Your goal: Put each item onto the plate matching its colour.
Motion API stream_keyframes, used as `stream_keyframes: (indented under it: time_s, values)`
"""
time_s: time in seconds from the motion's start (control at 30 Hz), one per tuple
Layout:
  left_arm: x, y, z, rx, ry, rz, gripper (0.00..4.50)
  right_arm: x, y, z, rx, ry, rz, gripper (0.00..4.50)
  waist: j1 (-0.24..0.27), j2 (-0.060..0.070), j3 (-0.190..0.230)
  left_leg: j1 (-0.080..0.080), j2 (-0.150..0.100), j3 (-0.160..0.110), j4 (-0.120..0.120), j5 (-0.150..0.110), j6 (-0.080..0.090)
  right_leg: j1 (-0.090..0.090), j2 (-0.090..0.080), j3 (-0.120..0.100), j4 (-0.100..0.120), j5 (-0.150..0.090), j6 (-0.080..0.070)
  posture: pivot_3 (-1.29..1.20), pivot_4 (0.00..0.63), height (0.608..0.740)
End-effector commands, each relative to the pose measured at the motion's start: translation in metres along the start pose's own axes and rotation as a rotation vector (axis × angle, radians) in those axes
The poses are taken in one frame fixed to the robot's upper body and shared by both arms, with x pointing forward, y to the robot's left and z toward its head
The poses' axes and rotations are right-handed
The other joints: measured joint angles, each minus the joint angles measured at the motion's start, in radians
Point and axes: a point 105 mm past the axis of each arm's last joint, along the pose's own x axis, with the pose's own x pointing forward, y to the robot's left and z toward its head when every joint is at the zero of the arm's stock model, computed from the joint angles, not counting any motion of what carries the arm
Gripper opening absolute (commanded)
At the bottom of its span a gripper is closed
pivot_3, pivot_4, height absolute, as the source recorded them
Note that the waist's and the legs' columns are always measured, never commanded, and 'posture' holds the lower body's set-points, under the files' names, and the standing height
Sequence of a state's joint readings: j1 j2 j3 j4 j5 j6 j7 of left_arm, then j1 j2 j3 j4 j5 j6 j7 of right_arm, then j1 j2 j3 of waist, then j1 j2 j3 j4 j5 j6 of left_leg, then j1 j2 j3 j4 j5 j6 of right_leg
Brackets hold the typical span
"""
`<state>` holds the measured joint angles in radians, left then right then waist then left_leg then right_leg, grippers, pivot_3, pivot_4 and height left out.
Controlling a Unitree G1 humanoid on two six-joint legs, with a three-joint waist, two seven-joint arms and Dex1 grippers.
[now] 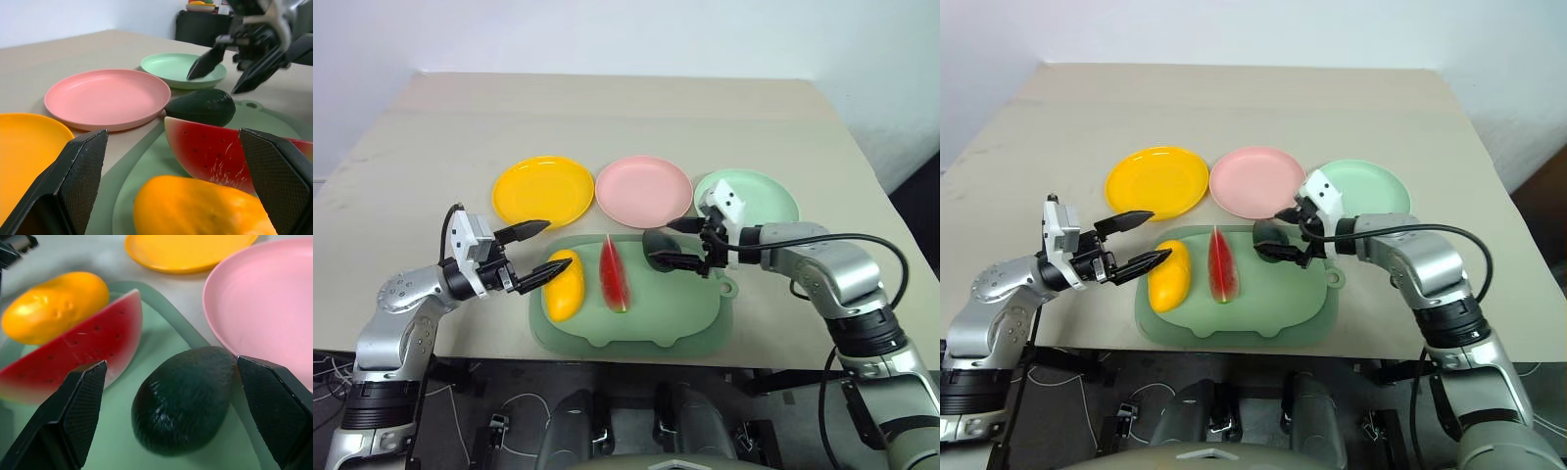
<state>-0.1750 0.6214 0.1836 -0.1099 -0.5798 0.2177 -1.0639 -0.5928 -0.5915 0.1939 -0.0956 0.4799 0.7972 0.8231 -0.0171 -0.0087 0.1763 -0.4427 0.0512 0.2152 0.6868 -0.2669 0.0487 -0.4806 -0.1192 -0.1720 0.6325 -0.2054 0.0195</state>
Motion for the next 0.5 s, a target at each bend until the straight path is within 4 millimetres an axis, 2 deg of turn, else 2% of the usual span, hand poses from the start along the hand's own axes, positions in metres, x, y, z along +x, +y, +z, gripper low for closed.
stream_keyframes:
  time_s: [0.03, 0.2, 0.5]
  values:
    - [-0.002, -0.002, 0.013, 0.043, -0.026, -0.002, 4.50, 0.006, -0.005, 0.009, -0.021, -0.010, -0.038, 4.47, 0.000, 0.000, 0.000, 0.000, 0.000, 0.000, 0.000, 0.000, 0.000, 0.000, 0.000, 0.000, 0.000, 0.000, 0.000, 0.00, 0.150, 0.696]
    - [-0.003, 0.000, 0.013, 0.049, -0.023, 0.004, 4.50, 0.014, -0.006, 0.006, 0.003, 0.007, -0.057, 4.47, 0.001, 0.000, 0.000, 0.000, 0.000, 0.000, 0.000, 0.000, -0.001, 0.000, 0.000, 0.000, 0.000, 0.000, 0.000, 0.00, 0.150, 0.696]
    - [-0.004, 0.000, 0.011, 0.048, -0.019, 0.002, 4.50, 0.014, -0.013, -0.003, -0.007, 0.054, -0.102, 4.47, 0.000, 0.000, 0.000, 0.000, 0.000, 0.000, 0.000, 0.000, -0.001, 0.000, 0.000, 0.000, 0.000, 0.000, 0.000, 0.00, 0.150, 0.696]
